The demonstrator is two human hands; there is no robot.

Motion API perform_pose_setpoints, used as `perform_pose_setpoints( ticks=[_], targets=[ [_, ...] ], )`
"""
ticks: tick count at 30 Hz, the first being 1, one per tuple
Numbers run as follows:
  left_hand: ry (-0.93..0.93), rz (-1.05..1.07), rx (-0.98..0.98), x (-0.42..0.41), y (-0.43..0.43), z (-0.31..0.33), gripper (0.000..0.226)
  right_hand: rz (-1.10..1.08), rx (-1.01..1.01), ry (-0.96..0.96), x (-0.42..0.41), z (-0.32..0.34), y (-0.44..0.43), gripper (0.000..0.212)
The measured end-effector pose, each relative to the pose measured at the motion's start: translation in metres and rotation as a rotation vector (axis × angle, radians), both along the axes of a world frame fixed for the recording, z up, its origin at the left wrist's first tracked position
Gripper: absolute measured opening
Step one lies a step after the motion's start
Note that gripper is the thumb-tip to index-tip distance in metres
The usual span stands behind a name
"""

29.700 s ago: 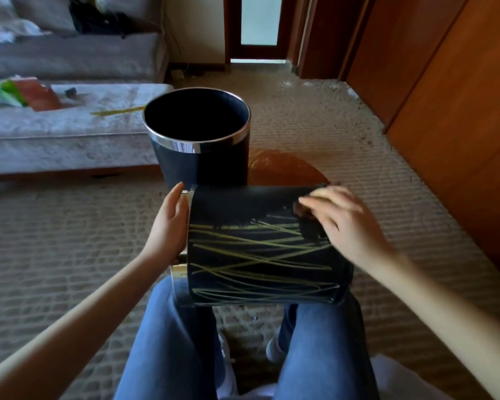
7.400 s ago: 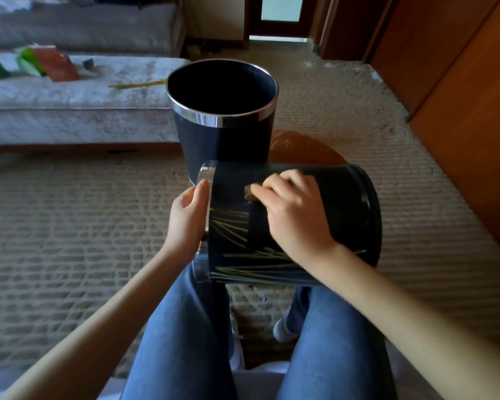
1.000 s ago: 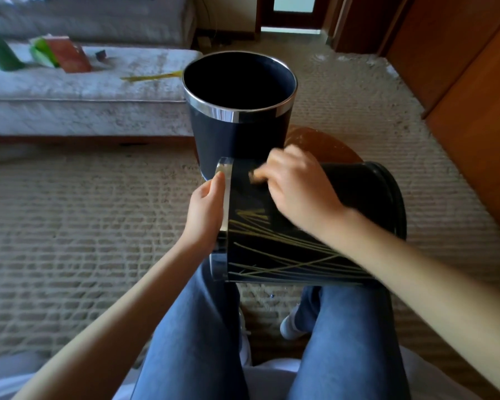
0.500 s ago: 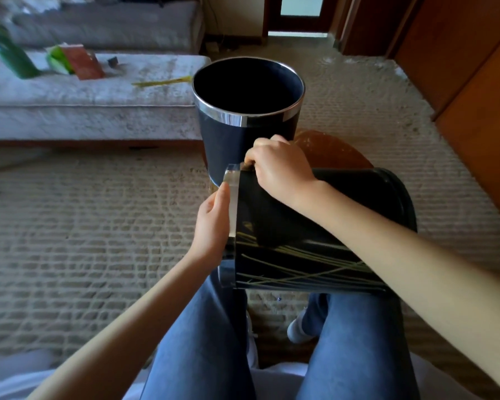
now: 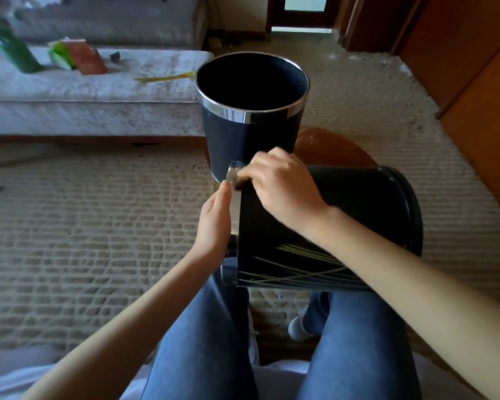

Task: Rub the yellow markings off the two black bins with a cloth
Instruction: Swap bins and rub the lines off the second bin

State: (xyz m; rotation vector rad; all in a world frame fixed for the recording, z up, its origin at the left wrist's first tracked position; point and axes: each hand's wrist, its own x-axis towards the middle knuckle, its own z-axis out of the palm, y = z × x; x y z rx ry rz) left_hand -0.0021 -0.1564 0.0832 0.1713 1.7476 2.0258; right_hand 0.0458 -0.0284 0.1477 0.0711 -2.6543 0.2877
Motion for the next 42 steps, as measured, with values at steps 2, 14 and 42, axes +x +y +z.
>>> perform_pose_setpoints(
  ticks=[2,14,42],
  targets=[
    [-0.011,-0.007,0.027,0.000,-0.002,0.002,0.047,-0.112,-0.036,-0.141,-0.025,0.008,0.007,0.028],
    [-0.036,0.061,-0.062,-0.016,0.012,0.011,0.044,0.066,0.146,0.097,0.085,-0.019,-0.016,0.018],
    [0.235,0.047,-0.236,0.024,-0.019,-0.014,0.047,-0.570,-0.414,0.066,0.140,-0.022,0.126,0.022]
  ],
)
